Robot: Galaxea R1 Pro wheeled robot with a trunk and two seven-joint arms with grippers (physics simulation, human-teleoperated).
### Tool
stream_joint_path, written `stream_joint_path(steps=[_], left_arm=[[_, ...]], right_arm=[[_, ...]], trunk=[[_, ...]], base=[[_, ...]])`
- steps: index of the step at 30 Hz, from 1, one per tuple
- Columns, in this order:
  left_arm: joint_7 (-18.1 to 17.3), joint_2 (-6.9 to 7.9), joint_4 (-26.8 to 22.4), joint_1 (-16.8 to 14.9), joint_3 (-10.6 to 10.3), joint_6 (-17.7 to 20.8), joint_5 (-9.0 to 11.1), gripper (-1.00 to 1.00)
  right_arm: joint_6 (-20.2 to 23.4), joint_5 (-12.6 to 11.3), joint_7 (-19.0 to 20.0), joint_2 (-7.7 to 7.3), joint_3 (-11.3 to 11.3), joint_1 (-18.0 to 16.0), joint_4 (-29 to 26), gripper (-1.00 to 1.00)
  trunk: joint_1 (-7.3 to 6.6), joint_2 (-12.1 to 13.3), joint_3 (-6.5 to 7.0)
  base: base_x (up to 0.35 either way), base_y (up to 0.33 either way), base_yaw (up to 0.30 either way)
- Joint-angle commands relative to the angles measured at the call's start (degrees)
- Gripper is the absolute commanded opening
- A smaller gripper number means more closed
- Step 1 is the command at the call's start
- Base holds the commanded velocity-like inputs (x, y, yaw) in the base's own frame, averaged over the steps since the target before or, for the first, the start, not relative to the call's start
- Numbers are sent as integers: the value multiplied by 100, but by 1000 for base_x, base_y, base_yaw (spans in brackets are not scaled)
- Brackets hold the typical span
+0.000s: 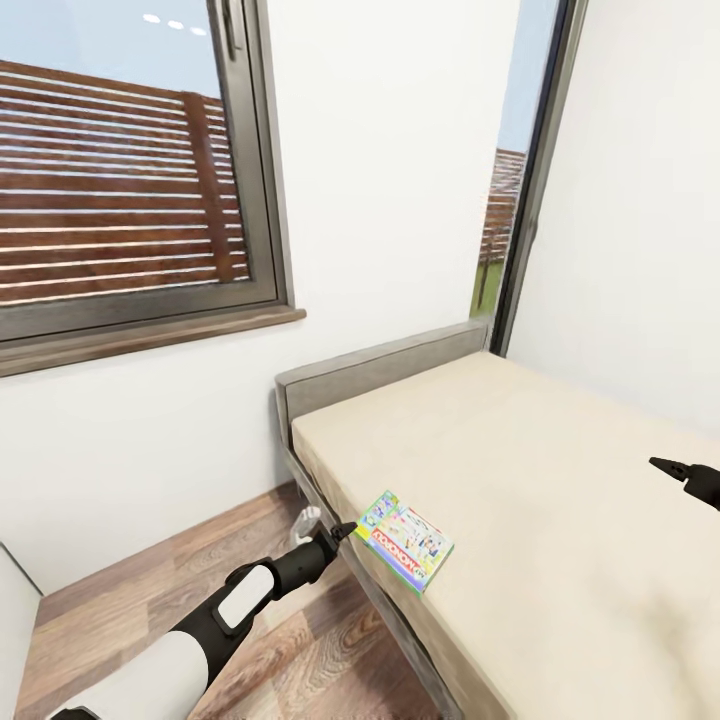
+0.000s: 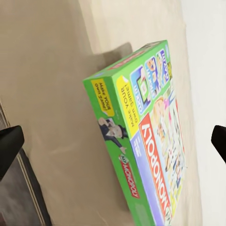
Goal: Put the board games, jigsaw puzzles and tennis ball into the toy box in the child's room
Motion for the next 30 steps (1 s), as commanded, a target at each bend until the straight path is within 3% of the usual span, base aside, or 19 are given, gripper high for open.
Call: stream_joint_path(steps=[1, 16, 30], left_arm=[[-11, 2, 4, -6, -20, 16, 47, 100], [-16, 2, 0, -16, -20, 16, 39, 100], [-15, 5, 3, -233, -26, 16, 34, 100]], right_arm=[[26, 36, 49, 0, -10, -6, -2, 100], [21, 32, 49, 5, -15, -6, -3, 100], [19, 28, 49, 10, -15, -6, -3, 100]], trunk=[[-1, -3, -15], [-1, -3, -105], [-1, -3, -118]], base=[[0, 0, 0], [0, 0, 0], [0, 0, 0]])
